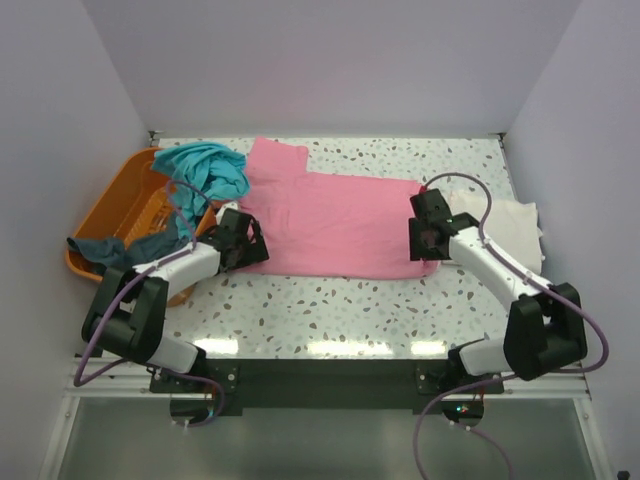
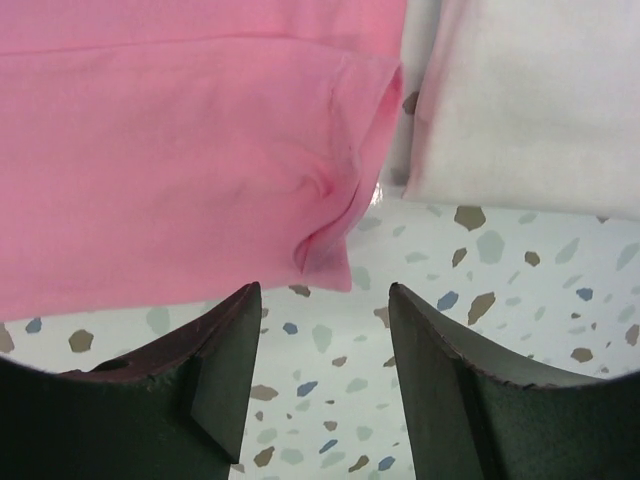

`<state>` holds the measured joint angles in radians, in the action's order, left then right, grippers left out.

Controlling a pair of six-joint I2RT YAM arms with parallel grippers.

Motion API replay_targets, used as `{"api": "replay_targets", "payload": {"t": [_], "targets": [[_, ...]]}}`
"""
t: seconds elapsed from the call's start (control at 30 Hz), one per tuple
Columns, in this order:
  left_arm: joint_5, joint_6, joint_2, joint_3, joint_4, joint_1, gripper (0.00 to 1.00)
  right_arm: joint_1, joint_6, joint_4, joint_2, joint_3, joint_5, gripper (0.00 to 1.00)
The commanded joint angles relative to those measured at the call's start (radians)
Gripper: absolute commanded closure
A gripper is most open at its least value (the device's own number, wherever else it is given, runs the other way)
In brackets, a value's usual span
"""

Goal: Fold and stack the t-shirts
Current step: Fold the tshirt

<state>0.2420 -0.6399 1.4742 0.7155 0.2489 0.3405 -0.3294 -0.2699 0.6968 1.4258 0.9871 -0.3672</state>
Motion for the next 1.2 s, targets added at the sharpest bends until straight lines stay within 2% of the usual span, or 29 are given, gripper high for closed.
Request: {"api": "replay_targets", "payload": {"t": [0.0,0.1,0.17,0.47,0.63,0.7,0.73,0.83,0.9,0.97,1.0,1.07,1.17], "targets": [[-0.010,0.013,-0.006,-0.034,0.041,-0.018,0.00,-0.005,-0.057,-0.019,-0.077,-0.065,0.077,0.42],[-0.017,0.013,-0.009,-0.034,0.041,-0.018,0.00,-0.017,-0.090,-0.043,-0.079,-0.108,0.105,0.46],[-0.015,0.013,-0.009,-0.037,0.038,-0.018,0.00,-0.022,-0.109,-0.048,-0.056,-0.111,0.100,0.51],[-0.020,0.014,0.000,-0.036,0.036,-0.018,0.00,-0.042,-0.189,-0.101,0.087,-0.143,-0.045,0.61],[-0.015,0.014,0.003,-0.036,0.039,-0.018,0.00,-0.042,-0.239,-0.066,0.125,-0.101,-0.099,0.67],[-0.010,0.014,0.003,-0.036,0.038,-0.017,0.00,-0.042,-0.244,-0.062,0.131,-0.088,-0.125,0.76],[-0.009,0.016,0.003,-0.036,0.039,-0.018,0.00,-0.040,-0.242,-0.063,0.134,-0.084,-0.131,0.84],[0.006,0.014,0.009,-0.031,0.047,-0.018,0.00,-0.040,-0.235,-0.030,0.148,-0.059,-0.179,0.96],[0.014,0.011,0.014,-0.030,0.049,-0.018,0.00,-0.040,-0.227,0.026,0.153,-0.041,-0.246,1.00],[0.022,0.011,0.017,-0.027,0.053,-0.018,0.00,-0.028,-0.236,0.069,0.148,-0.024,-0.271,1.00],[0.025,0.009,0.020,-0.025,0.056,-0.018,0.00,-0.023,-0.186,0.060,0.125,-0.010,-0.225,1.00],[0.036,0.008,0.024,-0.024,0.061,-0.020,0.00,-0.022,-0.163,0.099,0.114,0.030,-0.239,1.00],[0.033,0.006,0.029,-0.025,0.061,-0.024,0.00,-0.020,0.034,0.156,0.122,0.090,-0.304,1.00]]}}
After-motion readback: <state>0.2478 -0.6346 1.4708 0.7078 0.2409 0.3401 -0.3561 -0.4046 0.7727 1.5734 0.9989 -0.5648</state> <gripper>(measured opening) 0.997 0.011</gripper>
